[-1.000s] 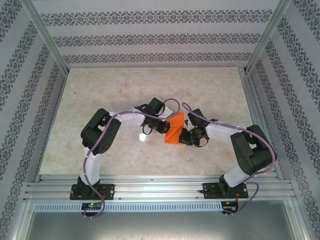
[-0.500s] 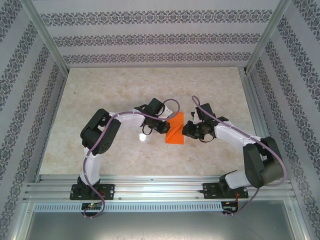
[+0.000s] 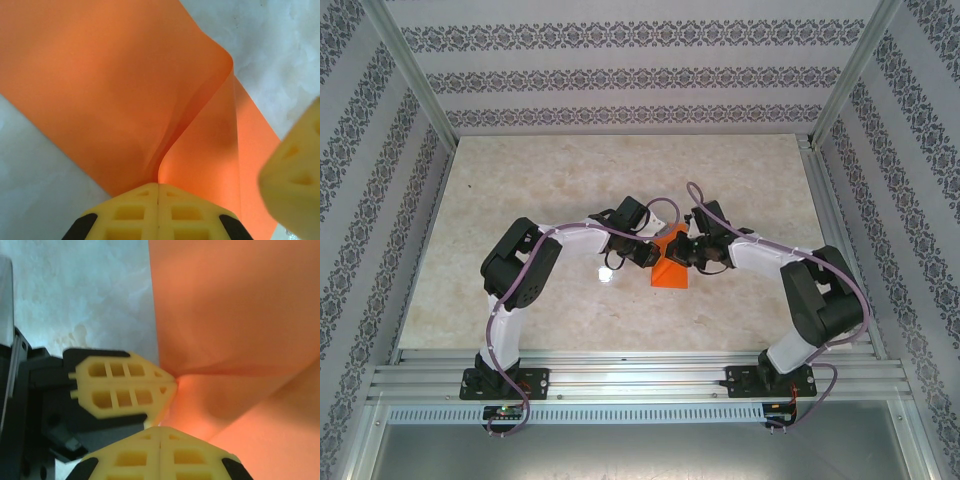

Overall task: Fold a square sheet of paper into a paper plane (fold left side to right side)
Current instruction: Fold the triangle a second time at the center of the table.

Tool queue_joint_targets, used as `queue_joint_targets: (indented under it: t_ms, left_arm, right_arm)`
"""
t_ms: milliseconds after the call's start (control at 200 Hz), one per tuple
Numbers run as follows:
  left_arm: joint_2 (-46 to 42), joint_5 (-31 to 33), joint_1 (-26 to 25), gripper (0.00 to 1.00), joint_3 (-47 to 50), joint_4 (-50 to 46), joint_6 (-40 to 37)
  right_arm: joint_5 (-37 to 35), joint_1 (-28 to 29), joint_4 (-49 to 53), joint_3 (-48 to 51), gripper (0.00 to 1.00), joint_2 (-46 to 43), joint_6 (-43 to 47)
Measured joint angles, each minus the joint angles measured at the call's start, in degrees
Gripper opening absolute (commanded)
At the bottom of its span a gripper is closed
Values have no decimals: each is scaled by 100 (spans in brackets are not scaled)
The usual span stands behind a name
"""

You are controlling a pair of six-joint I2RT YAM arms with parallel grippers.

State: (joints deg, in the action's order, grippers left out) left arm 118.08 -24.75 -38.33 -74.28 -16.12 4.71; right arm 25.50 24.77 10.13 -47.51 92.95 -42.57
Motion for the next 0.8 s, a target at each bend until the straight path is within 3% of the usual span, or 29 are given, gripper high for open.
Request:
queue_joint_targets:
  t_ms: [799]
  left_arm:
    - [0, 26, -33, 3, -2, -2, 0]
  right_arm:
    - [-363, 0, 203, -52, 5, 452, 28]
